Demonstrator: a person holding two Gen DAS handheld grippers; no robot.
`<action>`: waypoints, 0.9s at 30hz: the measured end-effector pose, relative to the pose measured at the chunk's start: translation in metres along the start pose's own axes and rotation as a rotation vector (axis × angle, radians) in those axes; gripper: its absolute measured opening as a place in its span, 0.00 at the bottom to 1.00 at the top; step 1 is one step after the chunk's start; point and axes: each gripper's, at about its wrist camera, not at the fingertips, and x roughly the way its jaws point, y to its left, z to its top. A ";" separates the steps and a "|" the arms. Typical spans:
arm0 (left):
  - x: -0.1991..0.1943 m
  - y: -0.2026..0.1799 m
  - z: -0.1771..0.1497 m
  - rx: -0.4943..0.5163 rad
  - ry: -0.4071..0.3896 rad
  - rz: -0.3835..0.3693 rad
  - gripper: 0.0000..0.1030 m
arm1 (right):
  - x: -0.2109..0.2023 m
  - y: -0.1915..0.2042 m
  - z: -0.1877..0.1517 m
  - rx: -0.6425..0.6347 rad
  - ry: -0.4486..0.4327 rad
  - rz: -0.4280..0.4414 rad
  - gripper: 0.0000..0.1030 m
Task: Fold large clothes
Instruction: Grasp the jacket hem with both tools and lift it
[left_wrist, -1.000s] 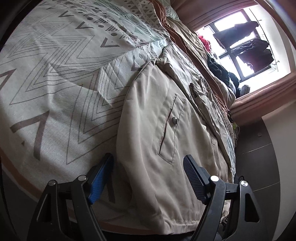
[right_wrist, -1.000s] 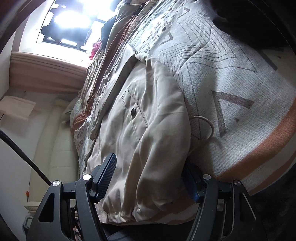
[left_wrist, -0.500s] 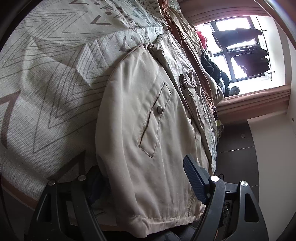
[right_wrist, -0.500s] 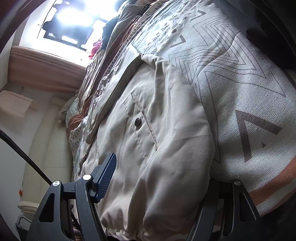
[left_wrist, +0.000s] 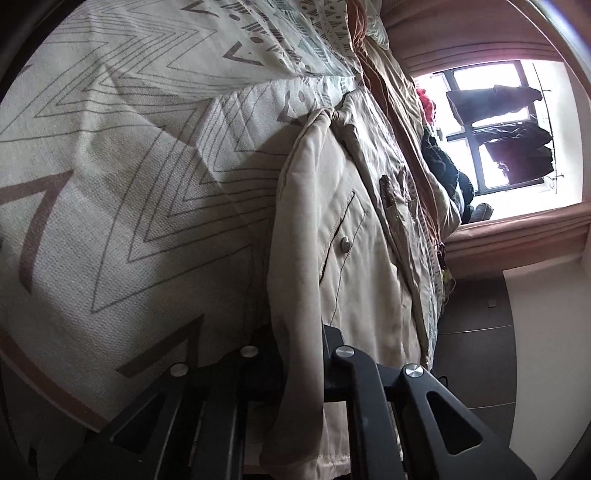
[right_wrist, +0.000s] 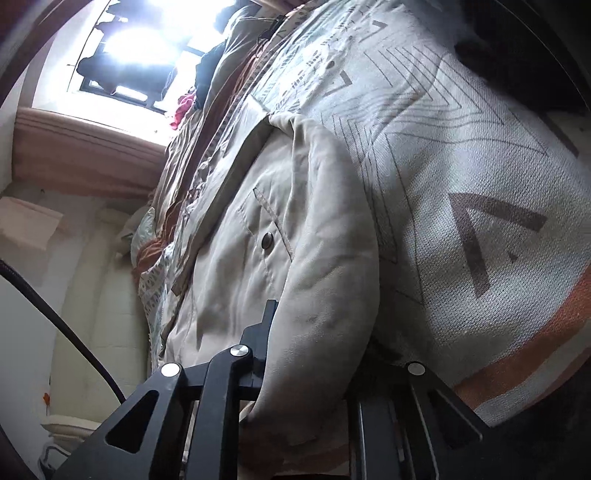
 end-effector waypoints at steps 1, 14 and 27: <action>-0.005 -0.001 0.000 0.003 -0.009 -0.013 0.12 | -0.005 0.003 -0.001 -0.010 -0.009 0.009 0.09; -0.062 -0.029 -0.004 0.081 -0.075 -0.193 0.08 | -0.056 0.040 -0.017 -0.098 -0.071 0.169 0.07; -0.117 -0.025 -0.038 0.113 -0.097 -0.264 0.07 | -0.113 0.025 -0.039 -0.131 -0.111 0.251 0.07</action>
